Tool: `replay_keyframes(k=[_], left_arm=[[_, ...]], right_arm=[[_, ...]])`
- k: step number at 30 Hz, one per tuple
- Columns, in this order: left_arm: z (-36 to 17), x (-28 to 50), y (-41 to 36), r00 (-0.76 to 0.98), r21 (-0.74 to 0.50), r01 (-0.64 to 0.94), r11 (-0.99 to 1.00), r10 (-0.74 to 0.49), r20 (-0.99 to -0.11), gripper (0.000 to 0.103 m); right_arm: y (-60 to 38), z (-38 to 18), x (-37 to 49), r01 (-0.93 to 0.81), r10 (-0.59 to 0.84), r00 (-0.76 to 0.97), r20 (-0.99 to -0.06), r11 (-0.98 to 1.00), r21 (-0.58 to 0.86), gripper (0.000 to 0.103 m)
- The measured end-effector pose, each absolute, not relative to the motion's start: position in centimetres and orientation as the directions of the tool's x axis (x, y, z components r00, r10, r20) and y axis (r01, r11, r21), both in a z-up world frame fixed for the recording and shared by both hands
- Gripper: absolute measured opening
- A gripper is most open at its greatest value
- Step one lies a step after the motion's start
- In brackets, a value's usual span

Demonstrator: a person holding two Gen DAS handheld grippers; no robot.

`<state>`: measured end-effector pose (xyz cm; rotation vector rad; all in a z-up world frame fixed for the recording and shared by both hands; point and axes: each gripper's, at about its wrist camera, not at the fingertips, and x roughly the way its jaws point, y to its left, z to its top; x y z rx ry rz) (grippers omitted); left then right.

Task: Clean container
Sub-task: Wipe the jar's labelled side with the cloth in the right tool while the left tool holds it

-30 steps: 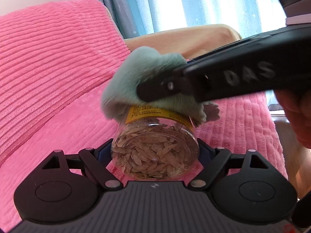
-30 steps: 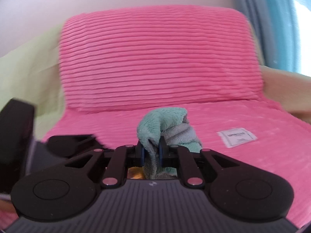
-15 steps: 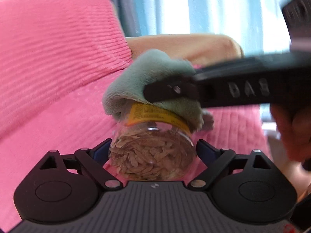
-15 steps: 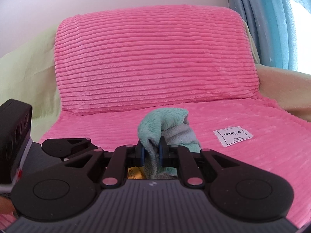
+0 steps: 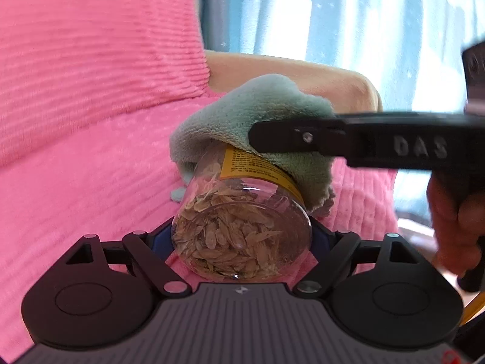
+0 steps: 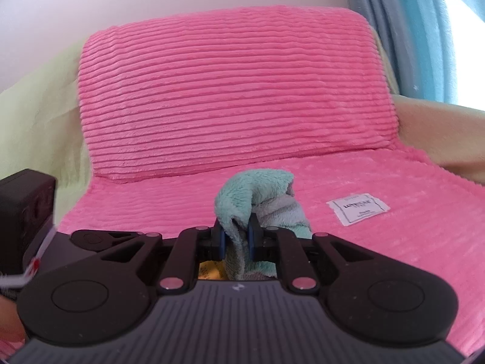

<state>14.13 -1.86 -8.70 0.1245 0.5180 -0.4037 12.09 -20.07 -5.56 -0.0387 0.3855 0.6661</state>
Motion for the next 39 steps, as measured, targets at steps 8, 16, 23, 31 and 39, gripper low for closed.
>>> replay_keyframes(k=[8,16,23,31,39], left_arm=[[-9.1,13.1,-4.0,0.828,0.219,0.414,0.883,-0.266,-0.494,0.085],[-8.8,13.2,-3.2,0.824,0.223,0.412,0.884,-0.258,-0.504,0.085],[-8.9,14.6,-1.9,0.825,0.226,0.412,0.883,-0.255,-0.505,0.085],[-8.1,17.3,3.0,0.787,-0.061,0.396,0.916,-0.373,-0.492,0.090],[-9.3,20.3,6.6,0.756,-0.193,0.365,0.911,-0.411,-0.509,0.088]], right_arm=[[-19.9,-5.2,10.8,-0.720,0.702,0.611,-0.366,0.685,0.113,0.012],[-19.6,-5.4,10.8,-0.715,0.688,0.624,-0.370,0.694,0.082,0.011],[-20.5,-5.8,12.5,-0.593,0.586,0.726,-0.359,0.799,0.105,0.011],[-20.6,-5.8,12.3,-0.593,0.584,0.728,-0.359,0.799,0.097,0.011],[-20.3,-5.8,12.5,-0.593,0.581,0.730,-0.360,0.800,0.089,0.011]])
